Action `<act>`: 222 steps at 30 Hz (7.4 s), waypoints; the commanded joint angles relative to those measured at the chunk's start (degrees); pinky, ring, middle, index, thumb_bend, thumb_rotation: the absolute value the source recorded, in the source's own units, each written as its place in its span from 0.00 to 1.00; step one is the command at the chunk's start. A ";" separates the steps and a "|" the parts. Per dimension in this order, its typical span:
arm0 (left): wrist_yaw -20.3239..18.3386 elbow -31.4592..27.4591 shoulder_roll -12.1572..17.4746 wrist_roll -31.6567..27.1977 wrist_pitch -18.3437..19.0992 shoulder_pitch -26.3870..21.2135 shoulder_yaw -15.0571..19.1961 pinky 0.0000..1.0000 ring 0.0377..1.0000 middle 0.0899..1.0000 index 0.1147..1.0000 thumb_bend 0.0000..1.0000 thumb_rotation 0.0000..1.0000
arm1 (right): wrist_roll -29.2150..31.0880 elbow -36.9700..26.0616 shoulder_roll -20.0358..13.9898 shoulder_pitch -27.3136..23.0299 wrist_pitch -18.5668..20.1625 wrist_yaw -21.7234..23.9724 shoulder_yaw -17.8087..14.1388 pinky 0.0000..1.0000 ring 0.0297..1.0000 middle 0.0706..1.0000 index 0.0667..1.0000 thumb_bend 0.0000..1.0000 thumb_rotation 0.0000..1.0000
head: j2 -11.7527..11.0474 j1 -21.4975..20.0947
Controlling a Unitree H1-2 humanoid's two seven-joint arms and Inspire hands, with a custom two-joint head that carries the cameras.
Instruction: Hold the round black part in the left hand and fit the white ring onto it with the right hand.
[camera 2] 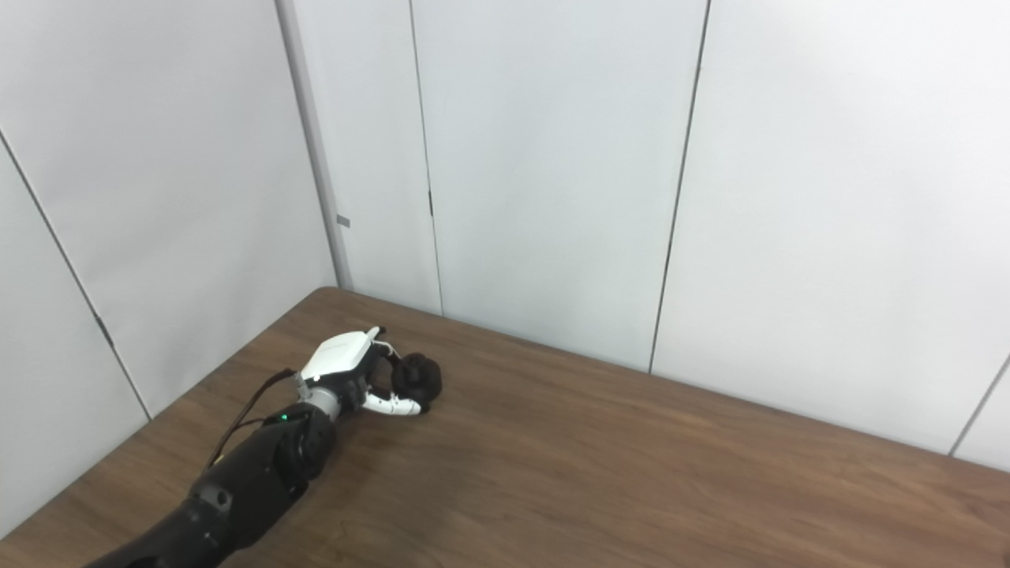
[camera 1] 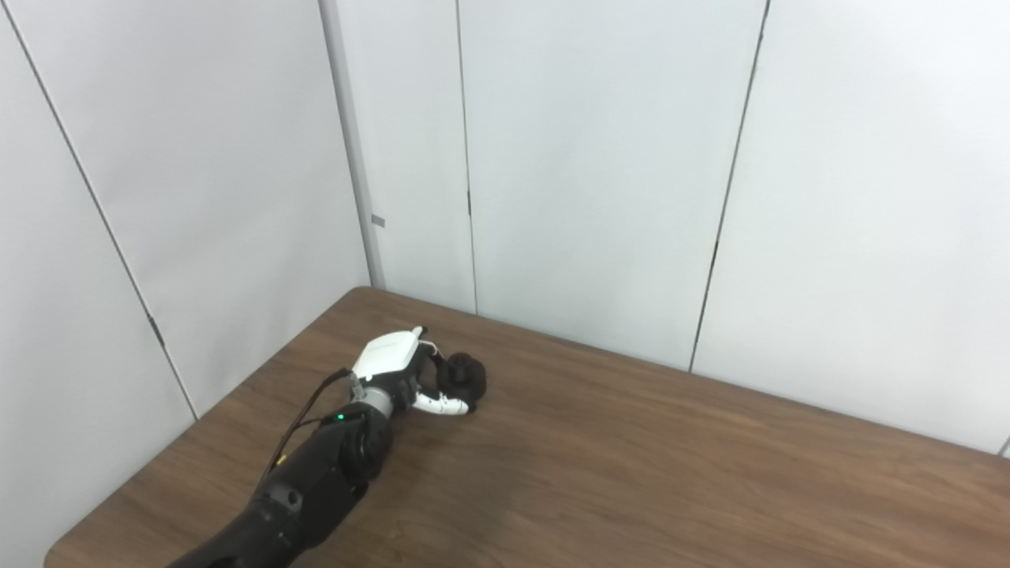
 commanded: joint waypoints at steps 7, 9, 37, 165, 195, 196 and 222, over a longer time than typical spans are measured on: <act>-5.31 2.18 -2.34 -0.62 0.97 2.23 -2.36 1.00 1.00 1.00 1.00 1.00 0.27 | 0.47 -0.58 -0.66 0.03 -0.12 -0.21 -0.67 1.00 1.00 1.00 0.99 0.50 0.53 | 0.12 0.17; -5.40 1.94 -2.39 -0.75 1.05 2.35 -2.26 1.00 1.00 1.00 1.00 1.00 0.27 | 0.64 -0.31 -0.74 -0.09 -0.53 -0.15 -0.63 1.00 1.00 1.00 0.99 0.49 0.53 | 0.15 0.29; 14.94 -2.59 -7.54 6.63 0.71 7.18 0.40 1.00 0.94 0.88 1.00 1.00 0.31 | 0.42 -0.38 -0.63 -0.32 -0.17 -0.03 -0.55 1.00 1.00 1.00 0.99 0.48 0.52 | 0.04 0.64; -5.49 -25.62 -13.03 10.80 9.29 9.97 21.28 1.00 1.00 1.00 0.89 1.00 0.36 | -0.96 -0.17 1.16 -0.56 -0.55 -1.12 0.57 1.00 1.00 1.00 1.00 0.55 0.64 | -0.94 -1.37; -4.21 -7.61 -7.38 2.65 8.34 1.19 13.62 1.00 1.00 1.00 0.86 1.00 0.26 | -0.97 -3.23 1.32 0.97 1.80 -0.46 0.66 1.00 1.00 1.00 1.00 0.59 0.69 | -0.33 -2.52; -4.30 -7.48 -7.30 2.74 8.42 1.04 13.27 1.00 1.00 1.00 0.86 1.00 0.26 | -0.98 -3.37 1.31 1.04 1.95 -0.44 0.68 1.00 1.00 1.00 1.00 0.60 0.69 | -0.32 -2.53; -5.33 -5.11 -5.58 -1.53 -1.32 0.73 6.59 1.00 1.00 1.00 0.80 1.00 0.19 | -1.88 -3.66 1.79 1.35 1.02 -1.36 0.92 1.00 1.00 1.00 1.00 0.59 0.70 | -0.02 -4.34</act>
